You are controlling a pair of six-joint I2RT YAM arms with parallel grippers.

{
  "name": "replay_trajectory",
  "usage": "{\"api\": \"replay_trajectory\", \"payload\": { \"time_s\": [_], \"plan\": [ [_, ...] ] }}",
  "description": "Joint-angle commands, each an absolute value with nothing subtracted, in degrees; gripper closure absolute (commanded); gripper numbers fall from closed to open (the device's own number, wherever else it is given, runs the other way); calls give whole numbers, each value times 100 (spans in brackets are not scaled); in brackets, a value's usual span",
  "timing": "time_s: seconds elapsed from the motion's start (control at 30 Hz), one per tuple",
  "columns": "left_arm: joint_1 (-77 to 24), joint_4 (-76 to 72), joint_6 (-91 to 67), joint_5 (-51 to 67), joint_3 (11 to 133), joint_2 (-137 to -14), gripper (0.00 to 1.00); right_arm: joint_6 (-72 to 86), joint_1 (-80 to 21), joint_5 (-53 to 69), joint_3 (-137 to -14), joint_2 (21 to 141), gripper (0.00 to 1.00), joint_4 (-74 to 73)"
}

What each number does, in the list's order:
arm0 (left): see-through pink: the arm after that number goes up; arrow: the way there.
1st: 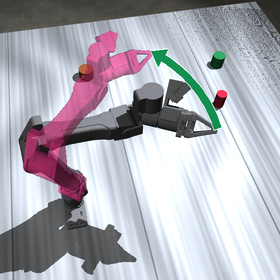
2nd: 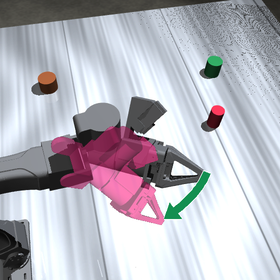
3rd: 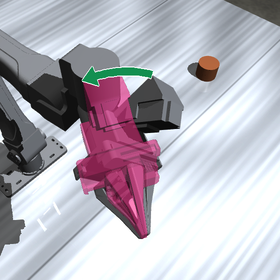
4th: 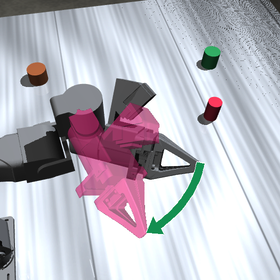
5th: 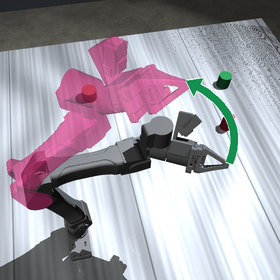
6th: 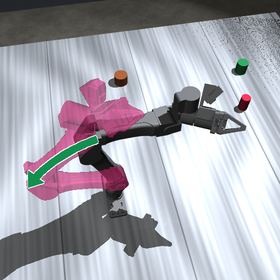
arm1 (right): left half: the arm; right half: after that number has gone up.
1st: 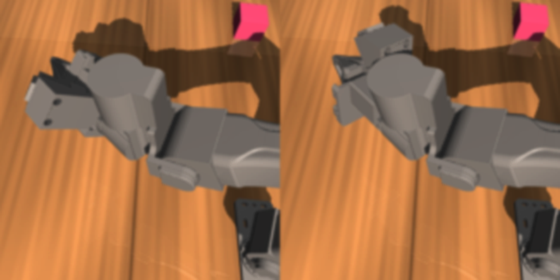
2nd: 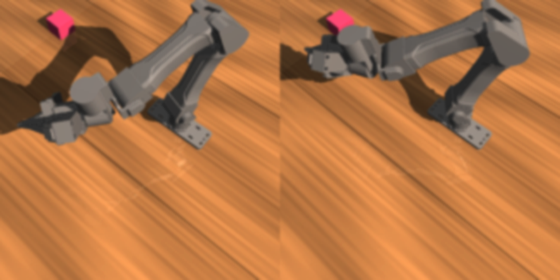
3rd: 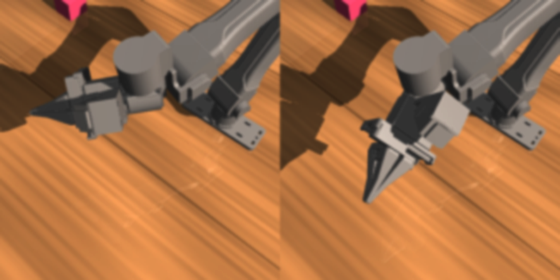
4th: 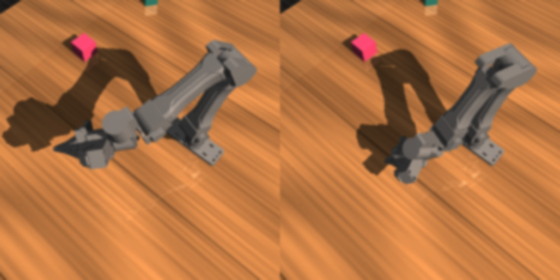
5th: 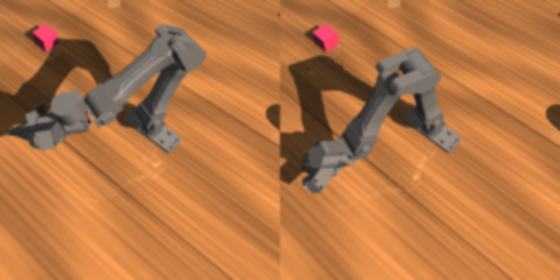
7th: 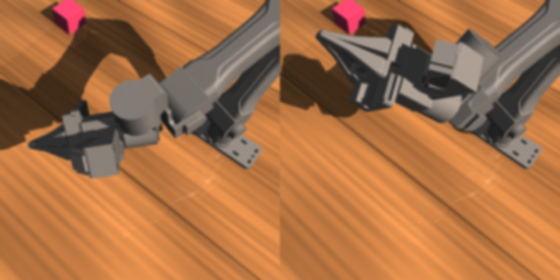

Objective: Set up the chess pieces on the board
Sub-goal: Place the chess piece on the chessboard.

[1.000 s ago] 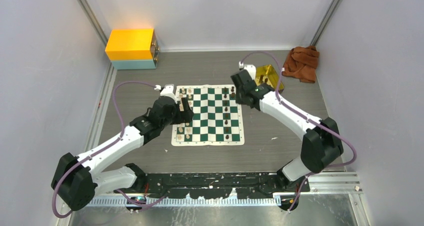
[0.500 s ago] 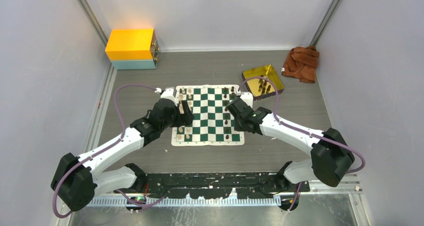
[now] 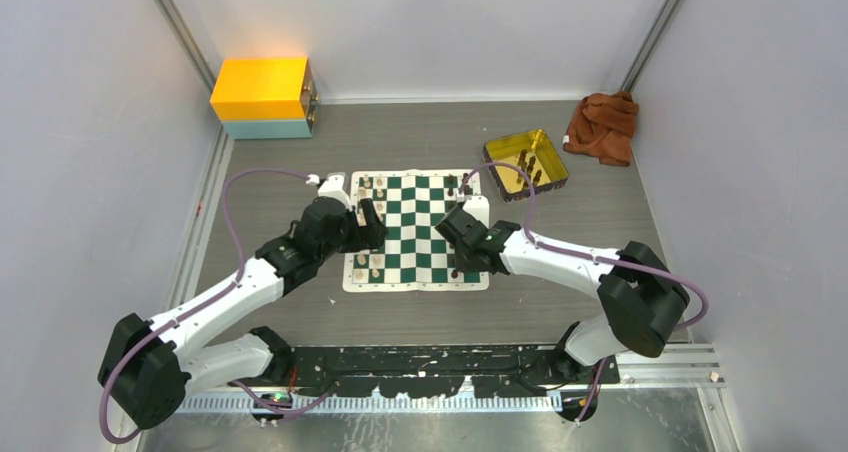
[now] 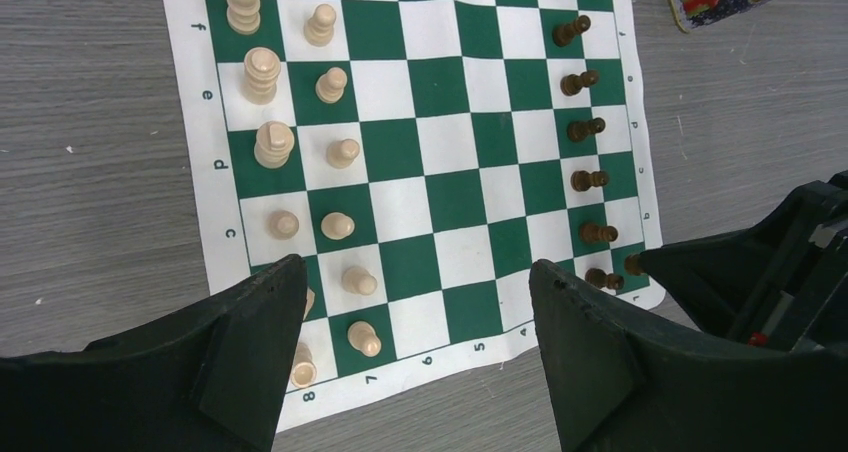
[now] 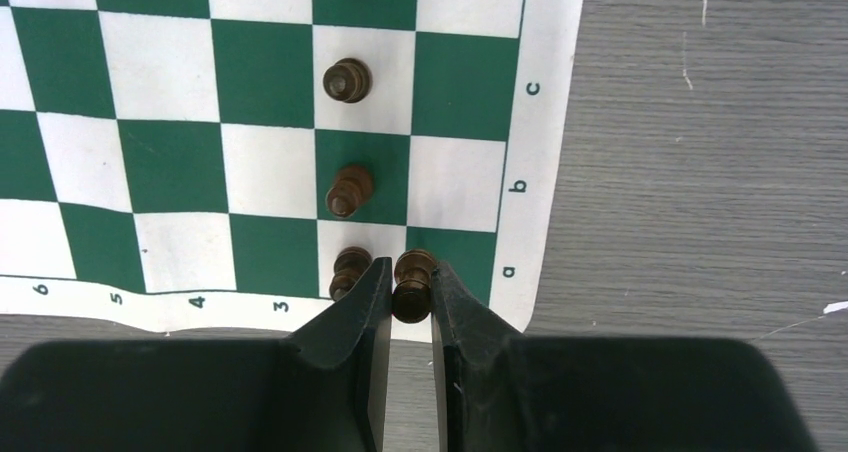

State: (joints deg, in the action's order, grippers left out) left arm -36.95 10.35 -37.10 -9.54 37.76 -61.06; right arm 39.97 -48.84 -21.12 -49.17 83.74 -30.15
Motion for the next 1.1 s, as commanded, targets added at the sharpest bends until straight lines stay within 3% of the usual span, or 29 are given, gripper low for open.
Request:
{"api": "replay_trajectory", "payload": {
  "time_s": [0.0,1.07],
  "plan": [
    [-3669,872,-3691,-993,3788,-5857,18,4254,-5040,-2316,-4971,8282,99,-2875],
    [-3672,896,-3746,-932,3763,-5862,18,4409,-5136,-2656,-4450,8124,97,-2700]
  ]
}}
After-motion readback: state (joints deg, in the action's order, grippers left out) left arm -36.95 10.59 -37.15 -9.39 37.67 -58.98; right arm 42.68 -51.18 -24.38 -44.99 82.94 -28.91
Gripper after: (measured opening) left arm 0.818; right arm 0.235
